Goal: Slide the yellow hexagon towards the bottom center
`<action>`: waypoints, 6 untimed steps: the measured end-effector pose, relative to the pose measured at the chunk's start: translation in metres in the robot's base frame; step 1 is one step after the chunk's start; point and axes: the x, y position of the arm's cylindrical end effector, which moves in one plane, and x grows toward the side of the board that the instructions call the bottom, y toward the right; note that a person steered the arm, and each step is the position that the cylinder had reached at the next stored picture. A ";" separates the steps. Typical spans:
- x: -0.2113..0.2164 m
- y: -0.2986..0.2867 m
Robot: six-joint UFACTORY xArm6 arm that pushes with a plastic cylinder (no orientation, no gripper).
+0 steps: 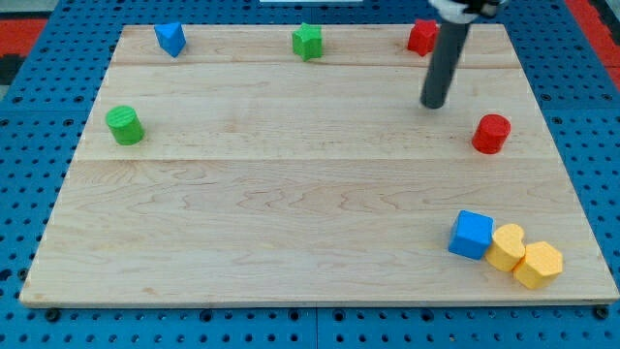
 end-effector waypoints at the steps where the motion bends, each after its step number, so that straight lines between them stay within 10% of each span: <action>1: 0.031 -0.047; 6: 0.239 0.211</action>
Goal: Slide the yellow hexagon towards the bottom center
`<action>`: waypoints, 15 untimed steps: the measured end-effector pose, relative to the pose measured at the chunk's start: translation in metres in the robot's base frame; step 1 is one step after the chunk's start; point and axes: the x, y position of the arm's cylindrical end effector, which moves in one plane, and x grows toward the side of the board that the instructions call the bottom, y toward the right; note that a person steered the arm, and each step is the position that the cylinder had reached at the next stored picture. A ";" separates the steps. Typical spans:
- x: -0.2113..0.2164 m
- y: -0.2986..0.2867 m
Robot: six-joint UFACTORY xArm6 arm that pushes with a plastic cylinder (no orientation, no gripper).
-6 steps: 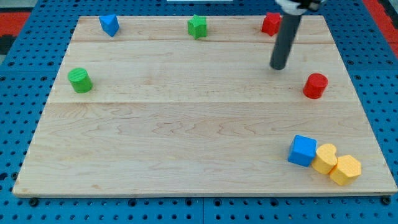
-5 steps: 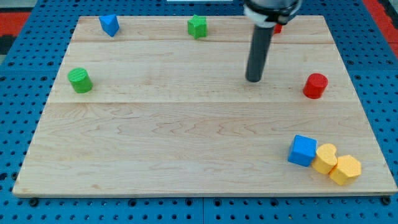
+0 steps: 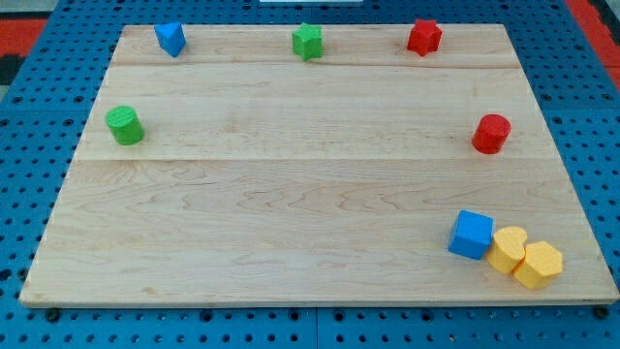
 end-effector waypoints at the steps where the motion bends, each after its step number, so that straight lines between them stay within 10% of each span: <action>1: 0.013 -0.025; 8: -0.141 -0.249; 15: -0.170 -0.359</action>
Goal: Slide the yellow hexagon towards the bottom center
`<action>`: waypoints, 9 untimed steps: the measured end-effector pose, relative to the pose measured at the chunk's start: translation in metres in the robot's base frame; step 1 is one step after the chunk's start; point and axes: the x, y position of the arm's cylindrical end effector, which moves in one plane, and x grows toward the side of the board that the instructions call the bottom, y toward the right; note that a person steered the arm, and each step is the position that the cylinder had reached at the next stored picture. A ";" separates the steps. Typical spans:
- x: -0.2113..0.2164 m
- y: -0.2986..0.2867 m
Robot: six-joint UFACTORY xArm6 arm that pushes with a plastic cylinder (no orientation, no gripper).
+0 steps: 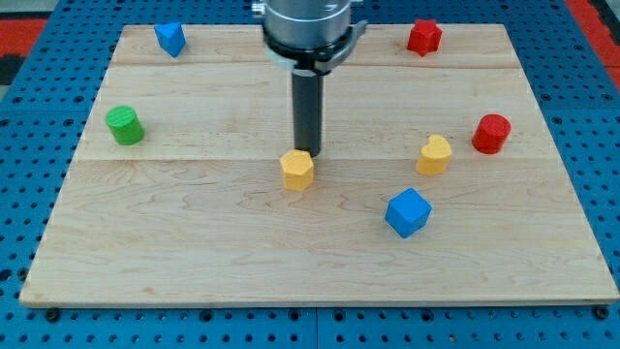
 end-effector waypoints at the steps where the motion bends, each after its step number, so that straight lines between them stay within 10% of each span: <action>1: 0.009 -0.034; 5: 0.014 0.016; 9: 0.061 -0.094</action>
